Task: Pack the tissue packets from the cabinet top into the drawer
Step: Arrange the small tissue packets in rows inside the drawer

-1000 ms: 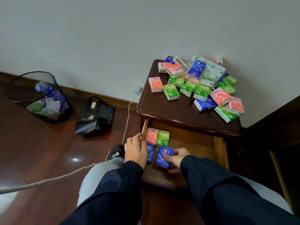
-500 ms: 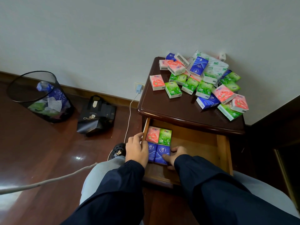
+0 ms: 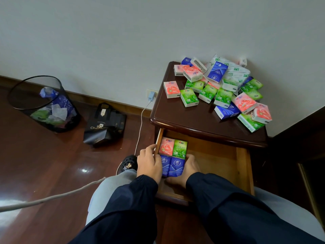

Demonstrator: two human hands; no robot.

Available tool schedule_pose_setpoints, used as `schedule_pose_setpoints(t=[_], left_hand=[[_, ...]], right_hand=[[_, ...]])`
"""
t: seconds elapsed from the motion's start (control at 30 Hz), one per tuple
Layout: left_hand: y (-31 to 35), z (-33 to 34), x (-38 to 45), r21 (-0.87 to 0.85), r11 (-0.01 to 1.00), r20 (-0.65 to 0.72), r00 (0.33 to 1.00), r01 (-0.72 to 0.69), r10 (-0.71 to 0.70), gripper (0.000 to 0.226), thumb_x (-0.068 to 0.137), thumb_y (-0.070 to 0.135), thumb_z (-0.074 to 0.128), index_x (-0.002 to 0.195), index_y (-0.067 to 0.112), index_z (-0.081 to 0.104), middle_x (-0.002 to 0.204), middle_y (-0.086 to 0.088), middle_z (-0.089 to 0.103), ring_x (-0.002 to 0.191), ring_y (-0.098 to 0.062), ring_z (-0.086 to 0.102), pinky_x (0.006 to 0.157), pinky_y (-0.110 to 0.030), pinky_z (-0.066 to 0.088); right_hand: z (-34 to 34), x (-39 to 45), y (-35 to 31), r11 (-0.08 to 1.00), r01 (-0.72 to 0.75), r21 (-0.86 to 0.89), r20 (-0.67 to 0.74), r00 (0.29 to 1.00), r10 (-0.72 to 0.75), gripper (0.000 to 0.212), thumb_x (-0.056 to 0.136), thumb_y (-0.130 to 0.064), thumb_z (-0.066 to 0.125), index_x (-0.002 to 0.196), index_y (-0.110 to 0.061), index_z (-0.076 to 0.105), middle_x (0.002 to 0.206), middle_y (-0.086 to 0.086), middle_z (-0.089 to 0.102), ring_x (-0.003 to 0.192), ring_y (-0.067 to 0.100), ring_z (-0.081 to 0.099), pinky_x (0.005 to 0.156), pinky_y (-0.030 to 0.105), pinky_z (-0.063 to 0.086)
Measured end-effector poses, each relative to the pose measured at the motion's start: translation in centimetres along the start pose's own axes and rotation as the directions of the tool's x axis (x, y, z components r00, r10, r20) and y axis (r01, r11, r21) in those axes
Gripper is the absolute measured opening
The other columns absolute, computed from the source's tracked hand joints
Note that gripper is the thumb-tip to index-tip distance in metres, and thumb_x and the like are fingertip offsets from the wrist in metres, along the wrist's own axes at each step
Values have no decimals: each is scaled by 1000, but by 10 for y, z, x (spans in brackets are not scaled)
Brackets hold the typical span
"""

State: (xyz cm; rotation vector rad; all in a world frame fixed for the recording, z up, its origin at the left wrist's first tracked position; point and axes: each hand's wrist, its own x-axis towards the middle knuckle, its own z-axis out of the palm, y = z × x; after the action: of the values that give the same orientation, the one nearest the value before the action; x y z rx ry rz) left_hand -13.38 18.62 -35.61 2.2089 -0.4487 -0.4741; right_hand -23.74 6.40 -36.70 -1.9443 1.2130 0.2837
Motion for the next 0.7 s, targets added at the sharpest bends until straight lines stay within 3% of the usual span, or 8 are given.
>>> schedule_pose_setpoints(t=[0.2, 0.47, 0.7], left_hand=[[0, 2, 0, 7, 1000, 5, 1000, 9, -9, 36, 100, 23, 48, 136, 26, 49, 130, -1, 50, 118, -19, 45, 102, -33, 39], [3, 4, 0, 18, 998, 71, 996, 57, -58, 45, 101, 29, 48, 145, 24, 41, 138, -4, 45, 128, -22, 39, 97, -26, 26], [13, 6, 4, 80, 991, 40, 993, 104, -108, 43, 100, 33, 48, 142, 25, 41, 136, -2, 45, 125, -24, 41, 103, -37, 34]], right_hand=[[12, 4, -3, 1000, 11, -27, -103, 995, -14, 123, 40, -50, 99, 137, -21, 30, 123, -2, 49, 110, 17, 56, 96, 40, 55], [10, 23, -2, 998, 63, -26, -206, 976, -67, 116, 48, -58, 93, 144, -23, 38, 130, 4, 48, 120, 25, 53, 99, 40, 48], [5, 50, -8, 998, 44, -41, -281, 958, -54, 110, 55, -65, 87, 148, -28, 39, 136, 5, 46, 128, 27, 45, 108, 43, 42]])
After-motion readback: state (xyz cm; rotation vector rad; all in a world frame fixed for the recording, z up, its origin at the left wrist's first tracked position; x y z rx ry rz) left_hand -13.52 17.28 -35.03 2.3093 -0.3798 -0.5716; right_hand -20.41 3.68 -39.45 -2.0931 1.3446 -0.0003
